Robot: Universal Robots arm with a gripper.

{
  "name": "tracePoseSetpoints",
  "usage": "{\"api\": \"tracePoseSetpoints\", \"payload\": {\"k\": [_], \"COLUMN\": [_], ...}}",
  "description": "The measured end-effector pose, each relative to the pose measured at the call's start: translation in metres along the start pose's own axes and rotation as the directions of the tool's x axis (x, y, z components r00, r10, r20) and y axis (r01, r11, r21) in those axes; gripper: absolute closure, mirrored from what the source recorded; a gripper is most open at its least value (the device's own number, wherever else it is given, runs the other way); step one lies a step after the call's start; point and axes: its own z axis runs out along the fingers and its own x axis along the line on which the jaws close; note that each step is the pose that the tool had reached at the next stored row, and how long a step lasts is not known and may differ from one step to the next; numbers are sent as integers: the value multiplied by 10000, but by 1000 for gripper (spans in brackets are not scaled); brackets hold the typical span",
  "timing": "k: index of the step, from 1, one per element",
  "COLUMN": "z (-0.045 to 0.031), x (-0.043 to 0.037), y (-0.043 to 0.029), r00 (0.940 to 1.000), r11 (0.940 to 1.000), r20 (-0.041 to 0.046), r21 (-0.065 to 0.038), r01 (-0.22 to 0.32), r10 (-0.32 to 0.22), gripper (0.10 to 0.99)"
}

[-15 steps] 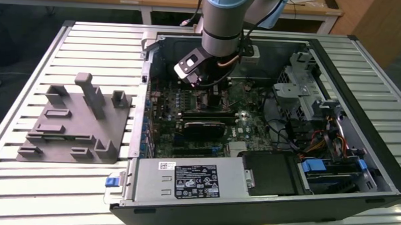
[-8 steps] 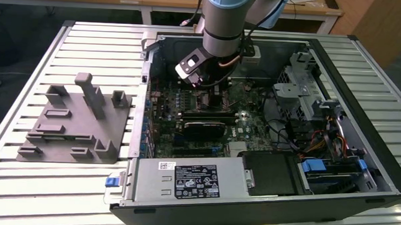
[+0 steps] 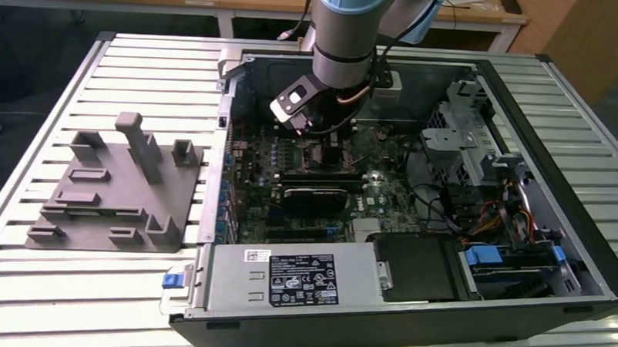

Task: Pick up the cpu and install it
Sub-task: 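Place the cpu into insertion slot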

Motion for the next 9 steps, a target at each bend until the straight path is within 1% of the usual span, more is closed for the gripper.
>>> {"api": "tracePoseSetpoints", "payload": {"k": [2, 3, 4, 9], "z": [1, 1, 1, 3], "x": [0, 0, 0, 0], "y": [0, 0, 0, 0], "r00": [10000, 10000, 10000, 10000], "r11": [10000, 10000, 10000, 10000], "r20": [0, 0, 2, 0], "r21": [0, 0, 1, 0], "r01": [0, 0, 0, 0], "r10": [0, 0, 0, 0], "gripper": [471, 486, 549, 561]}}
